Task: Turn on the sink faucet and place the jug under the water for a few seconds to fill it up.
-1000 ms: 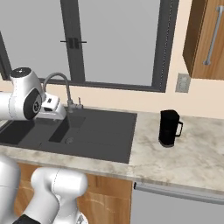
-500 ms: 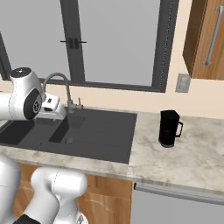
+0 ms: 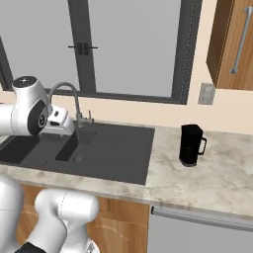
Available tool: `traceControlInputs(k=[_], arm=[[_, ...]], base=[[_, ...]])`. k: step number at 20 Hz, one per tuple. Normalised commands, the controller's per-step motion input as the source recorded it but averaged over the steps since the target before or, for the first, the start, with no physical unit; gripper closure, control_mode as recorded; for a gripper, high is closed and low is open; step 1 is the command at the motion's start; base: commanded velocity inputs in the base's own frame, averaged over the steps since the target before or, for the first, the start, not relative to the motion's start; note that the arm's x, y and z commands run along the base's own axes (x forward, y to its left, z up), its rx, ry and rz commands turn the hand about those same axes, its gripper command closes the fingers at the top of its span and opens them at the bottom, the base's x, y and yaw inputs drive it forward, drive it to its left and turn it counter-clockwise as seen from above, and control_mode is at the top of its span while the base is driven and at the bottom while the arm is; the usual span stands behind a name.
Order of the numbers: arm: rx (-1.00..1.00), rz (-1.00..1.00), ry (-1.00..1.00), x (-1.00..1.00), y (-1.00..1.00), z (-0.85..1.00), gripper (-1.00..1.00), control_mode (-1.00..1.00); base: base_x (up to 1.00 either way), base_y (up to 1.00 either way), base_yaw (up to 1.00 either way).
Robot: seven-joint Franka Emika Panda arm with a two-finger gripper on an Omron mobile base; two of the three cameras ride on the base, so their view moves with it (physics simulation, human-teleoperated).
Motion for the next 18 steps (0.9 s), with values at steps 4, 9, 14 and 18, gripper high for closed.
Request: traceControlInputs(k=[4, 9, 14, 18], arm=[[0.0, 0.0, 0.0, 0.29, 0.03, -0.02, -1.0, -1.0], [0.07, 0.0, 0.0, 0.41, 0.0, -0.03, -1.0, -1.0], [0.24, 0.11, 0.0, 0.43, -0.03, -0.05, -1.0, -1.0], [0.21, 0.15, 0.0, 0.18, -0.29, -0.02, -1.0, -1.0]], base=[[0.0, 0.0, 0.0], [0.0, 0.0, 0.0], [0.0, 0.0, 0.0], [0.0, 0.0, 0.0]])
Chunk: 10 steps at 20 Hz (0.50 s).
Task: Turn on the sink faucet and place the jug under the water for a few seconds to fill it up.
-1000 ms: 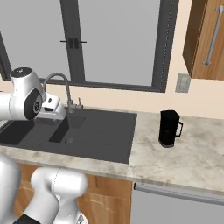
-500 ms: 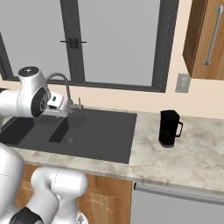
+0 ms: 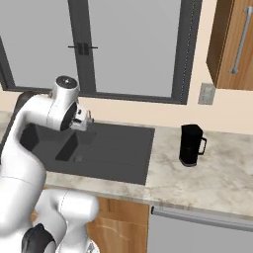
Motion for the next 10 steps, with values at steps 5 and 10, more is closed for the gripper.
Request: traceControlInputs(k=[5, 10], arm=[[0.0, 0.09, 0.01, 0.35, -0.03, -0.11, -1.0, -1.0], [0.04, 0.0, 0.02, 0.14, 0.07, -0.08, -1.0, -1.0]], base=[[0.0, 0.0, 0.0], [0.0, 0.0, 0.0]])
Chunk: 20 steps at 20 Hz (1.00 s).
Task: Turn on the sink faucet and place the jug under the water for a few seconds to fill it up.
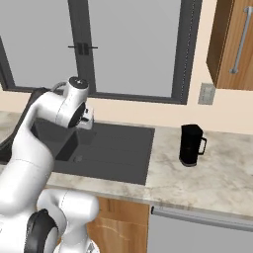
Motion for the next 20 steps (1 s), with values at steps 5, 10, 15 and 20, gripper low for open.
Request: traceControlInputs(k=[5, 10, 15, 20], arm=[[0.07, 0.05, 0.0, 0.48, 0.0, -0.12, -1.0, -1.0], [0.1, 0.02, 0.0, 0.81, 0.0, -0.18, -1.0, -1.0], [0.05, 0.0, 0.0, 0.69, -0.01, -0.12, -1.0, -1.0], [0.04, 0.0, 0.0, 0.57, 0.0, -0.24, -1.0, -1.0]], base=[[0.0, 0.0, 0.0], [0.0, 0.0, 0.0], [0.0, 0.0, 0.0], [0.0, 0.0, 0.0]])
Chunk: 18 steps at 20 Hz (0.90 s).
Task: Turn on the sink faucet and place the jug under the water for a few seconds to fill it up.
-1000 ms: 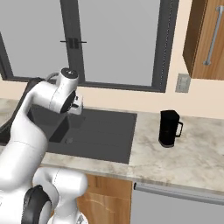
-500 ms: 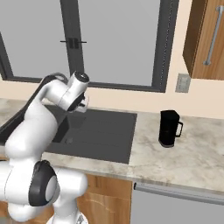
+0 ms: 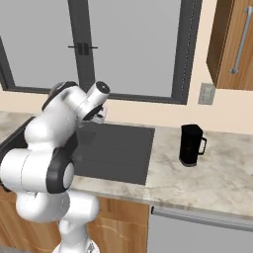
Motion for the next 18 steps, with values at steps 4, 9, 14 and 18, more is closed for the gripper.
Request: traceControlInputs(k=[4, 9, 14, 18], arm=[[0.03, 0.0, 0.0, 0.59, 0.0, -0.29, -1.0, -1.0], [0.08, 0.0, -0.05, 0.55, 0.0, -0.33, -1.0, -1.0], [0.03, 0.0, -0.05, 0.47, 0.02, -0.3, -1.0, -1.0], [0.0, 0.0, -0.02, 0.41, 0.08, -0.32, -1.0, -1.0]], base=[[0.0, 0.0, 0.0], [0.0, 0.0, 0.0], [0.0, 0.0, 0.0], [0.0, 0.0, 0.0]])
